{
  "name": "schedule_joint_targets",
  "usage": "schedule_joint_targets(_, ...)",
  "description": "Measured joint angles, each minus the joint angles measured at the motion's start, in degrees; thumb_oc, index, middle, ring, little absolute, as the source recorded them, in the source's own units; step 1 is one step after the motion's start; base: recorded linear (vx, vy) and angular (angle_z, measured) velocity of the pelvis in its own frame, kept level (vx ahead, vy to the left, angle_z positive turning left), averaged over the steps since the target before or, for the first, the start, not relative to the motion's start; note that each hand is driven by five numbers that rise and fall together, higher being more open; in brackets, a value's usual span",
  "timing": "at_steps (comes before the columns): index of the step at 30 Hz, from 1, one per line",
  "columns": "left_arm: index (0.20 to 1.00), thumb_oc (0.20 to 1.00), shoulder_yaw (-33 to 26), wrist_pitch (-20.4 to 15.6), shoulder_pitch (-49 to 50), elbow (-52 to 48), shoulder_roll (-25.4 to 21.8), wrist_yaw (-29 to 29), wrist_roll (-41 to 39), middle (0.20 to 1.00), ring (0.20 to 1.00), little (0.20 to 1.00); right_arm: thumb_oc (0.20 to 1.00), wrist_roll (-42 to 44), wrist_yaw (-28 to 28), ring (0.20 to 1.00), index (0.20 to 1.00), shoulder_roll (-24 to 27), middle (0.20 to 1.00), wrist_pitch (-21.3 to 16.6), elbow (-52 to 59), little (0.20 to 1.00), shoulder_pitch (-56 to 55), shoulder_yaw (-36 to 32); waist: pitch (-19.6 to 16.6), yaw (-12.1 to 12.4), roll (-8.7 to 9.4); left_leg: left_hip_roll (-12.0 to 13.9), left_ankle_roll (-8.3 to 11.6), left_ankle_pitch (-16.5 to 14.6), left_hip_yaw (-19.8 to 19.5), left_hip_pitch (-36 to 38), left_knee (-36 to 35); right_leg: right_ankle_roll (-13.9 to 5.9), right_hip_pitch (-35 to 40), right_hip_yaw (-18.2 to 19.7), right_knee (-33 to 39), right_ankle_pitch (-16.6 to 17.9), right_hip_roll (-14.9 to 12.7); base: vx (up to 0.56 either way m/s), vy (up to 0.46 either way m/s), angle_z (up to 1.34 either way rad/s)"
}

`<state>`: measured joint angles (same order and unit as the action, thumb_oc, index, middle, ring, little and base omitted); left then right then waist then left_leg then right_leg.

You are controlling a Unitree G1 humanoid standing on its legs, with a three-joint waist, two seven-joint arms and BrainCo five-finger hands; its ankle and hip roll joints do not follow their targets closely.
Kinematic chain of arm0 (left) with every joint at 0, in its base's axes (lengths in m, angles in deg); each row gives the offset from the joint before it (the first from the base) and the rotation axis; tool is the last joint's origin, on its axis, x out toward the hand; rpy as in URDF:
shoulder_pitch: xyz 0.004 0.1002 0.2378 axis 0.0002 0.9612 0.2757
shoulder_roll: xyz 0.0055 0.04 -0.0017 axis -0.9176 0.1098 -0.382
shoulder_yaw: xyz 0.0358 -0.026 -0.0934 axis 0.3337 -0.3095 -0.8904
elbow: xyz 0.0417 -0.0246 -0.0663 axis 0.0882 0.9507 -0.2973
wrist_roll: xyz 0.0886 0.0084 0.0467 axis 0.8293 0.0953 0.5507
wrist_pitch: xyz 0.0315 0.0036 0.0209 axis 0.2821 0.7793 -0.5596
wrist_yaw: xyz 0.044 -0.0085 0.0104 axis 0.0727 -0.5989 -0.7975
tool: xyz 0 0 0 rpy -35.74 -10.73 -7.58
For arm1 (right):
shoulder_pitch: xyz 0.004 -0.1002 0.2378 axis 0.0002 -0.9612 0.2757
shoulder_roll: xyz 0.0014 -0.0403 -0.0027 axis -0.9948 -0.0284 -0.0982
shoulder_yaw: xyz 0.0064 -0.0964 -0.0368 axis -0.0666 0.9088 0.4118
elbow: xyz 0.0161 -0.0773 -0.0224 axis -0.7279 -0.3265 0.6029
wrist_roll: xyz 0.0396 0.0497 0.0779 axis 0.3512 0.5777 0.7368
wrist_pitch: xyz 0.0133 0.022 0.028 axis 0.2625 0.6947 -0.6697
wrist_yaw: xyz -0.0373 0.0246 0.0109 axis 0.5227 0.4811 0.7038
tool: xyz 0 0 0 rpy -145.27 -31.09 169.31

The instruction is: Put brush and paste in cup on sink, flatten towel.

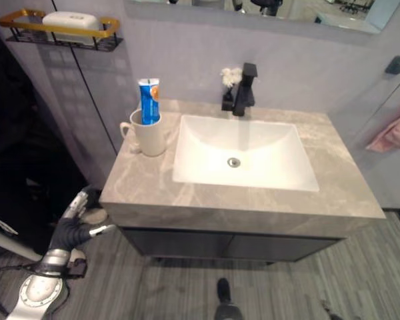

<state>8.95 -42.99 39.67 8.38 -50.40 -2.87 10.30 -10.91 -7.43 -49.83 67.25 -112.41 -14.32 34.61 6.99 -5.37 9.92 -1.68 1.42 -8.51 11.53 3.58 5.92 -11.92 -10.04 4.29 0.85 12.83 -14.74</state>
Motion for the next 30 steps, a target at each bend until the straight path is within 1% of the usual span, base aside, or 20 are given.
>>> schedule_joint_targets(2, 1.0, 1.0, -0.02, 0.0, -1.86, -1.04, -0.06, 0.87, -0.37, 1.0, 1.0, 1.0, 1.0, -0.45, -2.56, 1.0, 1.0, -0.27, 1.0, 0.23, 0.61, 1.0, 0.37, 2.5, 1.34, -0.09, -0.39, -0.28, -1.19, -2.76, 0.01, -2.49, 5.36, -0.73, -0.16, 0.04, -0.24, 1.81, -0.85, -0.09, 0.093, 0.04)
schedule_joint_targets(4, 1.0, 1.0, -0.63, 0.0, -3.83, -1.26, -0.12, 1.28, -0.5, 1.0, 1.0, 1.0, 1.0, -3.24, -4.89, 1.0, 1.0, -0.05, 1.0, 1.1, -0.81, 1.0, 1.25, 6.55, 1.96, -0.05, -0.99, -0.49, -2.63, -4.61, 0.34, -5.22, 9.52, -0.89, -1.43, -0.29, -0.23, 5.1, -1.59, -0.07, 0.08, -0.1)
schedule_joint_targets(5, 1.0, 1.0, -1.34, 0.01, -4.25, -1.19, -0.11, 1.37, -0.89, 1.0, 1.0, 1.0, 1.0, -5.54, -6.21, 1.0, 1.0, -0.55, 1.0, 2.04, -2.14, 1.0, 2.52, 8.39, 2.55, 0.14, -1.32, -0.53, -3.16, -4.87, 1.01, -5.86, 10.41, 1.33, -2.3, -1.31, -0.26, 7.99, -1.38, -0.08, 0.081, -0.26)
schedule_joint_targets(6, 1.0, 1.0, -1.48, 0.02, -4.13, -1.19, -0.08, 1.58, -1.88, 1.0, 1.0, 1.0, 1.0, -6.8, -6.64, 1.0, 1.0, -1.01, 1.0, 2.63, -3.04, 1.0, 3.22, 9.3, 2.84, 0.71, -1.9, -0.44, -3.91, -4.8, 1.72, -5.87, 10.37, 1.59, -2.8, -3.91, -0.85, 8.19, -1.09, -0.1, 0.092, -0.36)
schedule_joint_targets(7, 1.0, 1.0, -1.96, 0.04, -4.21, -1.68, 0.2, 1.6, -2.18, 1.0, 1.0, 1.0, 1.0, -7.5, -7.28, 1.0, 1.0, -1.21, 1.0, 3.31, -3.36, 1.0, 3.46, 9.39, 2.74, 2.08, -2.28, 0.36, -4.41, -4.21, 2.74, -5.87, 9.59, 2.64, -3.31, -7.82, -6.06, -2.23, 0.84, -0.12, 0.068, -0.28)
schedule_joint_targets(8, 1.0, 1.0, -2.62, 0.03, -3.85, -2.1, 0.29, 1.57, -2.32, 1.0, 1.0, 1.0, 1.0, -7.84, -7.35, 1.0, 1.0, -1.09, 1.0, 3.27, -3.26, 1.0, 4.04, 9.19, 2.48, 2.41, -3.07, 1.1, -4.37, -3.58, 2.94, -6.54, 9.0, 2.93, -4.63, -8.02, -8.82, -4.5, 1.7, -0.09, 0.044, -0.17)
schedule_joint_targets(9, 1.0, 1.0, -3.14, 0.02, -3.86, -2.21, 0.15, 1.56, -2.64, 1.0, 1.0, 1.0, 1.0, -7.85, -7.4, 1.0, 1.0, -1.08, 1.0, 3.28, -3.25, 1.0, 4.61, 9.16, 2.34, 2.71, -3.69, 1.52, -4.18, -2.74, 2.84, -6.77, 7.82, 2.21, -5.29, -8.06, -11.9, -5.76, 2.63, -0.08, -0.001, -0.04)
schedule_joint_targets(10, 1.0, 1.0, -3.46, 0.03, -3.83, -2.21, 0.08, 1.46, -2.72, 1.0, 1.0, 1.0, 1.0, -7.84, -7.48, 1.0, 1.0, -1.1, 1.0, 3.27, -3.12, 1.0, 4.59, 9.23, 1.98, 2.98, -4.07, 1.69, -3.62, -1.84, 2.9, -6.58, 6.85, 2.68, -5.23, -8.28, -12.41, -6.82, 3.11, -0.06, -0.038, -0.04)
schedule_joint_targets(11, 1.0, 1.0, -4.36, 0.03, -3.71, -2.37, -0.16, 1.45, -2.71, 1.0, 1.0, 1.0, 1.0, -7.85, -7.61, 1.0, 1.0, -1.14, 1.0, 3.13, -2.74, 1.0, 5.09, 9.54, 1.47, 3.22, -3.84, 1.61, -2.97, -0.8, 3.08, -6.7, 5.59, 3.86, -4.9, -8.95, -10.29, -5.24, 3.83, -0.06, -0.037, -0.08)
schedule_joint_targets(12, 1.0, 1.0, -4.86, 0.05, -3.72, -2.36, -0.08, 1.31, -2.73, 1.0, 1.0, 1.0, 1.0, -7.88, -7.71, 1.0, 1.0, -1.13, 1.0, 3.09, -2.73, 1.0, 5.88, 9.62, 1.51, 3.3, -4.28, 1.44, -2.77, -0.47, 3.07, -6.73, 5.16, 3.95, -4.67, -9.56, -8.79, -3.43, 4.31, -0.02, -0.086, -0.2)
schedule_joint_targets(13, 1.0, 1.0, -5.0, 0.07, -3.79, -2.34, -0.05, 1.04, -2.72, 1.0, 1.0, 1.0, 1.0, -8.02, -7.72, 1.0, 1.0, -1.05, 1.0, 3.1, -2.82, 1.0, 6.9, 9.89, 1.55, 4.04, -5.31, 2.51, -2.57, 0.09, 3.39, -6.81, 4.11, 3.1, -4.13, -9.54, -6.0, -0.28, 5.2, 0.01, -0.093, -0.24)
schedule_joint_targets(14, 1.0, 1.0, -5.07, 0.06, -4.08, -2.35, -0.11, 1.04, -2.71, 1.0, 1.0, 1.0, 1.0, -8.42, -7.8, 1.0, 1.0, -1.06, 1.0, 3.09, -2.82, 1.0, 7.32, 10.2, 1.41, 4.18, -5.72, 2.71, -2.36, 0.42, 3.61, -6.65, 3.17, 3.0, -4.02, -9.59, -4.77, 1.04, 5.58, 0.04, -0.13, -0.14)
schedule_joint_targets(15, 1.0, 1.0, -5.19, 0.15, -4.61, -2.36, 0.64, 0.99, -2.71, 1.0, 1.0, 1.0, 1.0, -9.02, -7.91, 1.0, 1.0, -0.97, 1.0, 3.12, -2.42, 1.0, 7.79, 11.02, 1.13, 4.52, -6.34, 3.43, -2.62, 1.31, 3.77, -6.38, 2.05, 2.81, -3.52, -9.8, -4.46, -0.56, 5.15, 0.04, -0.108, 0.0)
schedule_joint_targets(16, 1.0, 1.0, -5.49, 0.11, -4.7, -2.51, 1.98, 0.94, -2.73, 1.0, 1.0, 1.0, 1.0, -9.05, -8.07, 1.0, 1.0, -0.84, 1.0, 3.22, -2.81, 1.0, 7.5, 11.96, 0.4, 4.93, -6.68, 3.76, -2.29, 1.91, 3.63, -5.58, 0.65, 3.46, -2.89, -10.9, -5.01, -2.45, 5.17, 0.06, -0.106, -0.02)
schedule_joint_targets(17, 1.0, 1.0, -5.81, -0.09, -4.29, -2.78, 2.76, 0.6, -3.22, 1.0, 1.0, 1.0, 1.0, -9.22, -8.72, 1.0, 1.0, -0.85, 1.0, 3.59, -3.06, 1.0, 7.05, 13.06, -0.54, 6.15, -6.46, 4.0, -1.45, 3.1, 4.07, -3.57, -1.98, 3.97, -0.73, -13.92, -5.34, -4.48, 4.41, 0.06, -0.111, -0.29)
schedule_joint_targets(18, 1.0, 1.0, -7.11, -0.08, -2.88, -2.76, 1.98, 0.68, -4.08, 1.0, 1.0, 1.0, 1.0, -10.17, -8.9, 1.0, 1.0, -1.17, 1.0, 3.71, -3.08, 1.0, 6.71, 14.12, -1.57, 7.0, -4.97, 3.84, -0.48, 3.79, 4.8, -2.07, -3.6, 4.8, 1.71, -15.15, -2.8, -6.4, 4.1, 0.07, -0.107, -0.25)
schedule_joint_targets(22, 1.0, 1.0, -6.05, 0.01, -2.94, -2.81, 2.43, 0.46, -4.96, 1.0, 1.0, 1.0, 1.0, -11.78, -9.09, 1.0, 1.0, -0.13, 1.0, 3.75, -2.82, 1.0, 8.16, 16.1, -2.58, 7.62, -5.78, 5.42, 1.48, 5.46, 3.92, -0.78, -6.33, 5.22, 3.4, -15.7, -0.52, -6.2, 6.68, 0.06, -0.135, 0.01)
schedule_joint_targets(23, 1.0, 1.0, -5.73, 0.07, -3.02, -2.85, 2.42, 0.49, -4.97, 1.0, 1.0, 1.0, 1.0, -12.74, -9.46, 1.0, 1.0, 0.22, 1.0, 3.83, -2.55, 1.0, 8.21, 17.4, -2.6, 7.68, -5.9, 5.8, 1.63, 5.57, 3.89, -0.68, -6.27, 5.97, 3.64, -15.85, -0.29, -5.9, 6.97, 0.05, -0.135, 0.02)
schedule_joint_targets(28, 1.0, 1.0, -4.19, 0.36, -5.35, -4.5, 2.41, 1.13, -6.78, 1.0, 1.0, 1.0, 1.0, -18.09, -10.31, 1.0, 1.0, 0.97, 1.0, 3.9, -0.64, 1.0, 7.53, 19.53, -2.66, 7.57, -6.46, 6.77, 2.29, 5.99, 3.04, -0.63, -6.39, 6.51, 5.22, -16.89, 1.62, -5.54, 7.88, 0.05, -0.142, 0.07)
schedule_joint_targets(30, 1.0, 1.0, -4.01, 0.76, -6.1, -4.92, 2.41, 1.2, -7.51, 1.0, 1.0, 1.0, 1.0, -19.61, -10.56, 1.0, 1.0, 1.24, 1.0, 4.25, -0.51, 1.0, 6.35, 19.69, -3.05, 7.47, -7.38, 7.13, 2.46, 6.11, 2.77, -0.75, -6.61, 6.48, 5.28, -17.17, 1.77, -5.57, 7.98, 0.03, -0.162, 0.08)
